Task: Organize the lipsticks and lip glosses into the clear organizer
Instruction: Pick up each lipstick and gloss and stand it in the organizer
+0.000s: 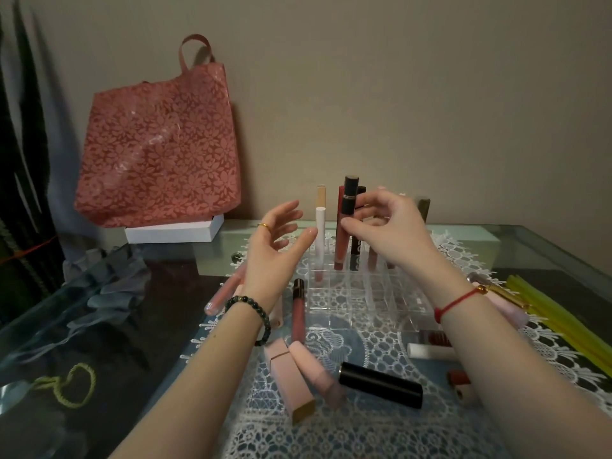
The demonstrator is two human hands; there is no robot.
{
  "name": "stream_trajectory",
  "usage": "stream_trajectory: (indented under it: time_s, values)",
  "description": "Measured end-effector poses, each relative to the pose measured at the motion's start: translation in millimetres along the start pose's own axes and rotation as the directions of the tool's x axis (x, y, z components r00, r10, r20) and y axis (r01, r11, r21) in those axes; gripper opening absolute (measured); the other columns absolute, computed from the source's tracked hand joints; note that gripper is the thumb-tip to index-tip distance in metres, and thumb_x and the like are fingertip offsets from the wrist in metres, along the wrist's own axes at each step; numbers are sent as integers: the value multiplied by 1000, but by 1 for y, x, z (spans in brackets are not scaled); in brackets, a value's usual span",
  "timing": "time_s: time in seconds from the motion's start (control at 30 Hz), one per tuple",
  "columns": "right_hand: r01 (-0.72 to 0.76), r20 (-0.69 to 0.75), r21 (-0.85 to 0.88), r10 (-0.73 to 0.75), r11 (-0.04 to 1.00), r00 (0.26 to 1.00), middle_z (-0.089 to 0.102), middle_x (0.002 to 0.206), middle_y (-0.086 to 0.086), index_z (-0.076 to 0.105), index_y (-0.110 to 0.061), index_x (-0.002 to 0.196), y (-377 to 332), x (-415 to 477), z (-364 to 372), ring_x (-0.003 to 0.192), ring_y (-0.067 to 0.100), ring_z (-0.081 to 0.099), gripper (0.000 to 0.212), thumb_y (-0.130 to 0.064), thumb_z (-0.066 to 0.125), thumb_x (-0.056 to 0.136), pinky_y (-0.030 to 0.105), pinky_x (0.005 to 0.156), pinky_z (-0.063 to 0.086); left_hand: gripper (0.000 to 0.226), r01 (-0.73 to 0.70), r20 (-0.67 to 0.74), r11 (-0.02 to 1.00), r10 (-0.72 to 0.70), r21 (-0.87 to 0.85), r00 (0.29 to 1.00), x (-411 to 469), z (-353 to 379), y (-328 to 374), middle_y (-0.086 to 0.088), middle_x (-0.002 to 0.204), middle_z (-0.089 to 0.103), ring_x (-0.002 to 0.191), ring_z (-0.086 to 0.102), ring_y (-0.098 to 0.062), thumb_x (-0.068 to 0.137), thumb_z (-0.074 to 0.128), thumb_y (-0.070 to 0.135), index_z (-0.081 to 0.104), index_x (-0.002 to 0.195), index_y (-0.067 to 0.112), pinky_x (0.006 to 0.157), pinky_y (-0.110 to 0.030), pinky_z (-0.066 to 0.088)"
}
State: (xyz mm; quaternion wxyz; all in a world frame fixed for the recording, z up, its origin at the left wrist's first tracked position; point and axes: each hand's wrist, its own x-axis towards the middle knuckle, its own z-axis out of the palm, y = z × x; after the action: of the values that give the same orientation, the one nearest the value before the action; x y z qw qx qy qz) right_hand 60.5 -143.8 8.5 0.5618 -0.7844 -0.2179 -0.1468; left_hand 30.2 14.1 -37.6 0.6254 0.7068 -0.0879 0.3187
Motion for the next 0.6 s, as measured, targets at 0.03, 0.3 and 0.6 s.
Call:
stream_trajectory:
  time_s: [0.03,0.3,0.6]
  values:
    - [-2,-9,-9,2,1000,1000,64,82,-4,59,-23,91,4,0,1,65,4,60,22,-17,72,74,15,62,52,40,24,17,999,-25,29,1000,-2,-1,-5,14,110,59,103,56,-5,77,69,23,51,110,39,91,-29,46]
    - [-25,-26,-46,24,999,999,62,86,-4,55,-24,92,23,-1,10,69,10,61,24,-17,71,75,23,67,54,43,213,91,940,-244,269,965,-9,-11,-27,8,115,58,109,52,-8,83,62,27,50,124,23,95,-29,42]
    - [-43,20,-62,44,997,999,62,81,-9,54,-25,92,31,-1,15,67,3,61,25,-17,71,75,12,54,50,32,252,122,897,-314,364,942,-16,-13,-30,4,101,66,92,60,-5,86,58,28,59,116,18,72,-10,44]
